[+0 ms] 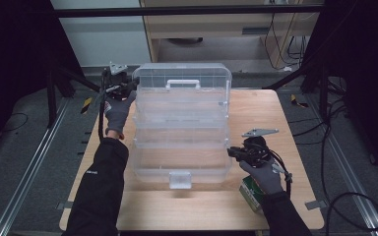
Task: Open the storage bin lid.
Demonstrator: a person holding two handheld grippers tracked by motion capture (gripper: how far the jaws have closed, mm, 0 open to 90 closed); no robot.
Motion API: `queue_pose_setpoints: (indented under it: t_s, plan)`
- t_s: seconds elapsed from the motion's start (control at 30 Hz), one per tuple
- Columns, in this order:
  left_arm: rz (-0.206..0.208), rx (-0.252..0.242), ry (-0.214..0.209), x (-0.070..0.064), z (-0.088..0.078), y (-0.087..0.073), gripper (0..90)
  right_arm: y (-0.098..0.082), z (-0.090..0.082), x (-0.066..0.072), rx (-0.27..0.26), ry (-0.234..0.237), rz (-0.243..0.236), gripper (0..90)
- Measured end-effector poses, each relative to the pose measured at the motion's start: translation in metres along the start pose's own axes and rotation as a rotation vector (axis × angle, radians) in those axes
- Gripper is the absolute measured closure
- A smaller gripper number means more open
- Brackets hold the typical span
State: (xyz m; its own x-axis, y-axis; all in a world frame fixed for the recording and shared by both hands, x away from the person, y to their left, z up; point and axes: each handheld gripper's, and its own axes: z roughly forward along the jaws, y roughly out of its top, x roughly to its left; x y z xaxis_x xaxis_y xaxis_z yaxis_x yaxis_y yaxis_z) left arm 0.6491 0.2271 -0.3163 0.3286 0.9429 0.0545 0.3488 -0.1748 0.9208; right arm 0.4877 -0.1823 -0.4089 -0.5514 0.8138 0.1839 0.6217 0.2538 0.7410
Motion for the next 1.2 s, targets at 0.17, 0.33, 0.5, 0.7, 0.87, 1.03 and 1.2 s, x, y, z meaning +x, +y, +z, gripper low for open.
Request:
queue_pose_setpoints:
  t_s: [0.17, 0.33, 0.5, 0.7, 0.87, 1.03, 1.2]
  plan:
    - [0.002, 0.01, 0.003, 0.001, 0.006, 0.001, 77.0, 0.0, 0.0, 0.0, -0.001, 0.0, -0.001, 79.9]
    - [0.002, 0.024, 0.009, 0.002, 0.013, 0.001, 76.8, 0.0, 0.0, 0.0, 0.0, 0.0, -0.001, 79.9]
    - [-0.01, 0.031, 0.007, 0.004, 0.02, 0.001, 76.8, 0.0, 0.001, -0.001, -0.001, 0.005, 0.001, 79.6]
    - [-0.027, 0.037, 0.009, 0.006, 0.029, -0.001, 76.7, 0.0, 0.001, -0.001, 0.0, 0.004, 0.001, 79.6]
    - [-0.028, 0.056, 0.021, 0.006, 0.035, 0.0, 76.6, 0.0, 0.001, -0.001, 0.0, 0.004, 0.0, 79.6]
    - [-0.025, 0.071, 0.028, 0.006, 0.041, 0.0, 76.1, 0.0, 0.001, -0.001, -0.001, 0.008, 0.002, 79.5]
    - [-0.031, 0.08, 0.033, 0.006, 0.046, -0.001, 76.0, 0.0, 0.001, -0.001, 0.002, 0.006, 0.002, 79.6]
